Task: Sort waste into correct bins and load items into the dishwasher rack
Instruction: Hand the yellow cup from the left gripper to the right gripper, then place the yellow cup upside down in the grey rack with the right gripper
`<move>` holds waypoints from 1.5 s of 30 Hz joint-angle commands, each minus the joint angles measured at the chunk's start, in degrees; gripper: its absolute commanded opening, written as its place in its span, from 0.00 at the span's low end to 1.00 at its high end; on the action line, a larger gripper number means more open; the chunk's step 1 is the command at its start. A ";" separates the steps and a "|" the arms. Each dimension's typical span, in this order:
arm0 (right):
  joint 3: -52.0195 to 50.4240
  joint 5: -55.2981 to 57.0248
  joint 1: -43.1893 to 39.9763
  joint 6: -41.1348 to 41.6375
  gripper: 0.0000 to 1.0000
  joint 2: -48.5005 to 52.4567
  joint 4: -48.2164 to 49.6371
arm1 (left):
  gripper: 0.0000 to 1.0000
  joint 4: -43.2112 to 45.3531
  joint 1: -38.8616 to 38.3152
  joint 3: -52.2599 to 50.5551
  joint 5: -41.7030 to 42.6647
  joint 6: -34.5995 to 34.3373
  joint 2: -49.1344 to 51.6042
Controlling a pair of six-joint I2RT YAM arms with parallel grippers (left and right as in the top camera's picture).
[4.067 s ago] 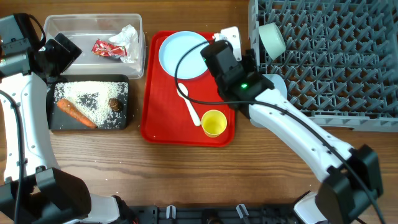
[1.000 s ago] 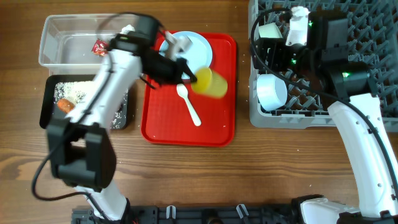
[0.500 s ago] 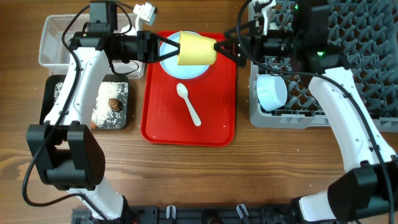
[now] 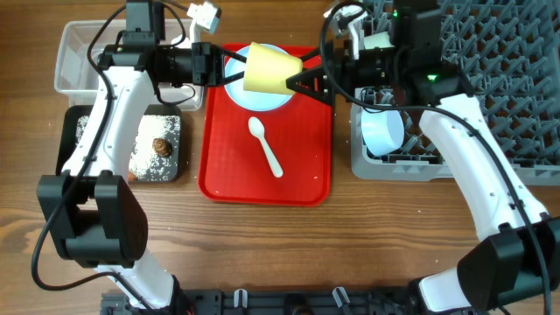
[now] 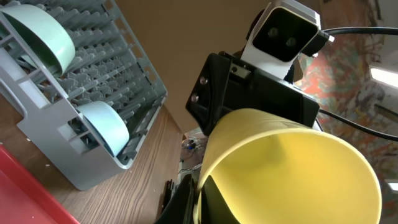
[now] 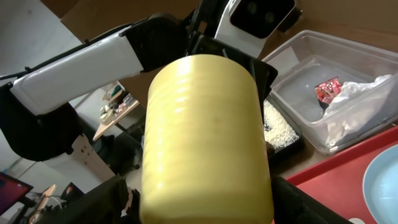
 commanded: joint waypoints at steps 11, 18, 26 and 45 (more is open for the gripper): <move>0.79 0.85 1.73 -1.55 0.56 0.74 -1.03 | 0.29 0.17 0.04 0.70 1.38 -0.13 -1.20; 0.79 0.37 -5.22 -1.38 0.51 0.74 -2.12 | 0.49 0.17 0.07 0.70 -0.15 -0.13 -1.20; 0.81 5.66 -17.07 -1.09 0.44 0.26 -14.95 | 0.99 -2.27 -0.11 0.70 -19.06 -0.13 -1.20; 14.73 66.47 -24.98 5.09 0.52 -5.18 -64.04 | 1.00 -2.19 -0.09 0.70 -40.87 -0.13 -1.20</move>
